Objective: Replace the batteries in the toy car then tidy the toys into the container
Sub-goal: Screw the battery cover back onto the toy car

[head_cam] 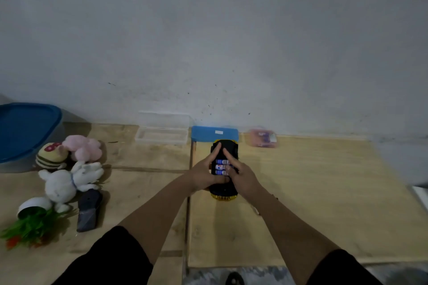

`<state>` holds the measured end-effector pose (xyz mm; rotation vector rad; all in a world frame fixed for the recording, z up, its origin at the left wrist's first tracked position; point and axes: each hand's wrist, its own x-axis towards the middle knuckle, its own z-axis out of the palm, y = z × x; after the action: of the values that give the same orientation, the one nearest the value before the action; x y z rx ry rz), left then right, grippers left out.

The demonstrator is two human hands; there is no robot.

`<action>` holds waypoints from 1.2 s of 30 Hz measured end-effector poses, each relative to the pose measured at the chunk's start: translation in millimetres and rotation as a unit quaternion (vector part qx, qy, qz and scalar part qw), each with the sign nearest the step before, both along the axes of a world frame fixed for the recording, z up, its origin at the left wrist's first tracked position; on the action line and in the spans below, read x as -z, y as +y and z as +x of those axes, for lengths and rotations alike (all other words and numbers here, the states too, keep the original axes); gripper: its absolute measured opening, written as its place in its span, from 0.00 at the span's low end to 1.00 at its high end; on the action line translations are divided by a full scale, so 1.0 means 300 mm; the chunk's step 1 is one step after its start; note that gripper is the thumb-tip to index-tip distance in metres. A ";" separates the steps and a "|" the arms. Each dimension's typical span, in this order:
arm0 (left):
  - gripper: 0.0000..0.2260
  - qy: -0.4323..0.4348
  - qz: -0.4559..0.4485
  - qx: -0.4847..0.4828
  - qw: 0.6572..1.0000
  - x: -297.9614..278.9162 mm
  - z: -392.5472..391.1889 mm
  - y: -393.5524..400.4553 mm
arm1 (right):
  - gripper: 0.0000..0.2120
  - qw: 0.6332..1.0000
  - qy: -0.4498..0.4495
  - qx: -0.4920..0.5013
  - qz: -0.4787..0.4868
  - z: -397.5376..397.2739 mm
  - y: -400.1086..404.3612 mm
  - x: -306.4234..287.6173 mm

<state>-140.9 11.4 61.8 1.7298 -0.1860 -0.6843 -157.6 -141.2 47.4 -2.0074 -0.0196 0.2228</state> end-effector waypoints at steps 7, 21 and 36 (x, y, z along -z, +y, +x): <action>0.45 -0.007 -0.005 -0.009 1.000 0.023 0.008 -0.091 | 0.26 0.998 0.015 -0.051 -0.023 0.044 -0.124 0.011; 0.47 0.050 0.003 -0.105 0.993 0.135 0.005 -0.255 | 0.48 0.975 0.006 -0.075 -0.210 0.016 -0.439 0.123; 0.47 0.065 0.025 -0.130 0.989 0.194 -0.018 -0.314 | 0.47 0.916 -0.008 -0.164 -0.365 -0.046 -0.534 0.263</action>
<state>-146.4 -82.8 3.6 1.7116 0.1467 -0.6105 -171.2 -301.3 -31.4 -2.7499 -0.3286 0.4812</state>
